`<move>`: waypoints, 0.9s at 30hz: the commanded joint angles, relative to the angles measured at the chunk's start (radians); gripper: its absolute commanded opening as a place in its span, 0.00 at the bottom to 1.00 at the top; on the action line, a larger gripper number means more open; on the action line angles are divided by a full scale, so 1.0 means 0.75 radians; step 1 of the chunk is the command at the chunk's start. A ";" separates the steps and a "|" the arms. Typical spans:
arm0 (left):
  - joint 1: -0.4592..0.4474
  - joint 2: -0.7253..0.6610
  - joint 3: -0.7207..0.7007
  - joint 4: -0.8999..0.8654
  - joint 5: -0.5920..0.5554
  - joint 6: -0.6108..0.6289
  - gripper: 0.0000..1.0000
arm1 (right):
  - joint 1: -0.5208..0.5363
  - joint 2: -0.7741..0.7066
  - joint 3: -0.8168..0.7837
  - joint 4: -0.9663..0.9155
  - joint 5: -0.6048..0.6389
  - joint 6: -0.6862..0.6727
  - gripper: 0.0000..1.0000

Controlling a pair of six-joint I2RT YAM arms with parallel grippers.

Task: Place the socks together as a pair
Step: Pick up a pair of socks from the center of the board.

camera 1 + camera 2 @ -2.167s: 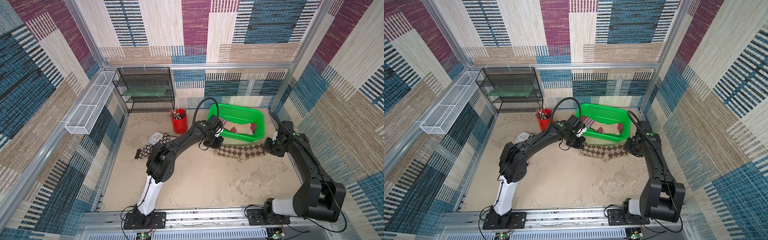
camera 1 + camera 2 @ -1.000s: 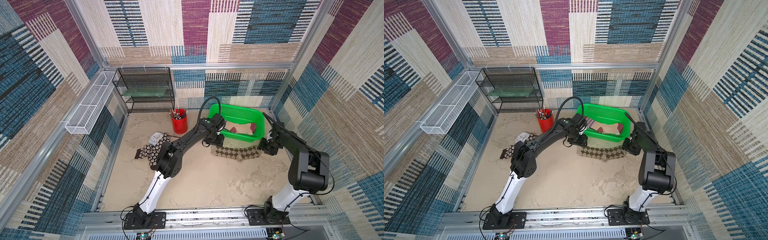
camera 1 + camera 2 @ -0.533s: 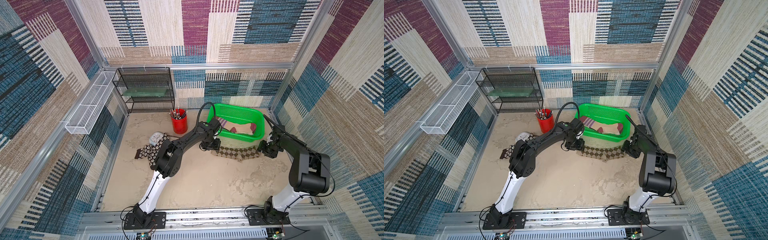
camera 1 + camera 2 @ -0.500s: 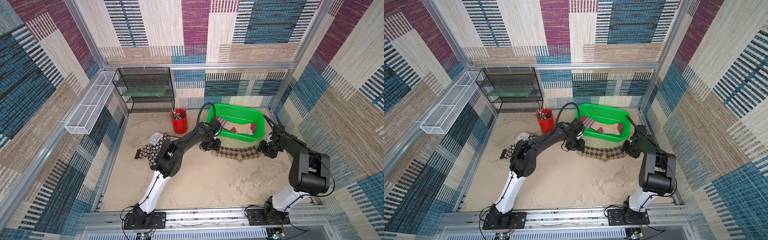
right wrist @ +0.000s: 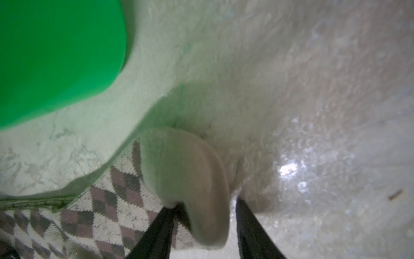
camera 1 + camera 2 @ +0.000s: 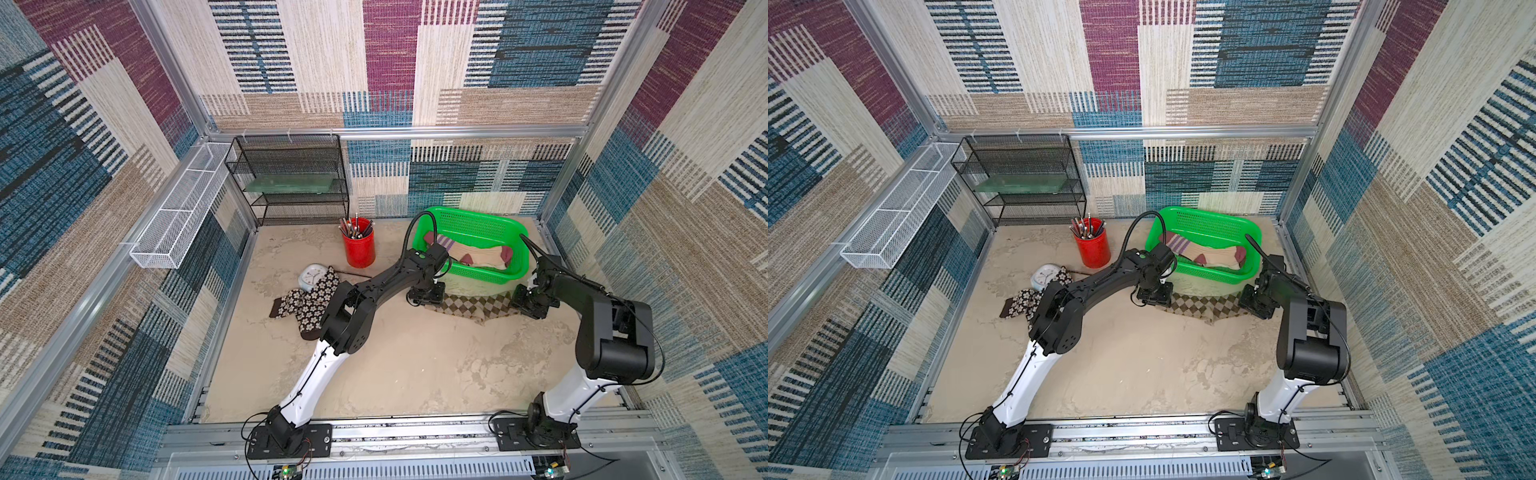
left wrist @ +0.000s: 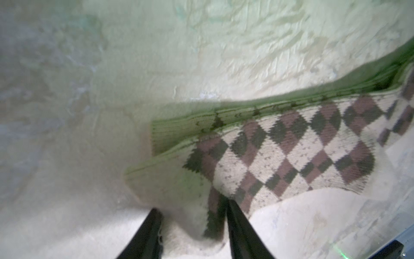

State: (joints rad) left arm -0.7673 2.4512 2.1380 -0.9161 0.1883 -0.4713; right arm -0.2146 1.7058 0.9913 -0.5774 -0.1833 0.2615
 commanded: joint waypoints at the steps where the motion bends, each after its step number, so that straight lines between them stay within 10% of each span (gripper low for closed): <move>1: -0.004 0.027 -0.018 -0.036 -0.050 -0.020 0.24 | 0.018 0.001 -0.020 0.048 0.005 0.043 0.22; 8: -0.005 0.011 0.031 -0.046 -0.035 0.027 0.01 | 0.024 -0.119 -0.089 0.051 -0.009 0.050 0.01; 27: 0.019 -0.225 0.422 -0.263 0.067 0.127 0.00 | 0.095 -0.648 -0.018 -0.331 -0.243 0.117 0.00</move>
State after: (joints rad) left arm -0.7593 2.2978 2.3993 -1.0451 0.2157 -0.3939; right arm -0.1558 1.2438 0.9474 -0.7700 -0.3241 0.3260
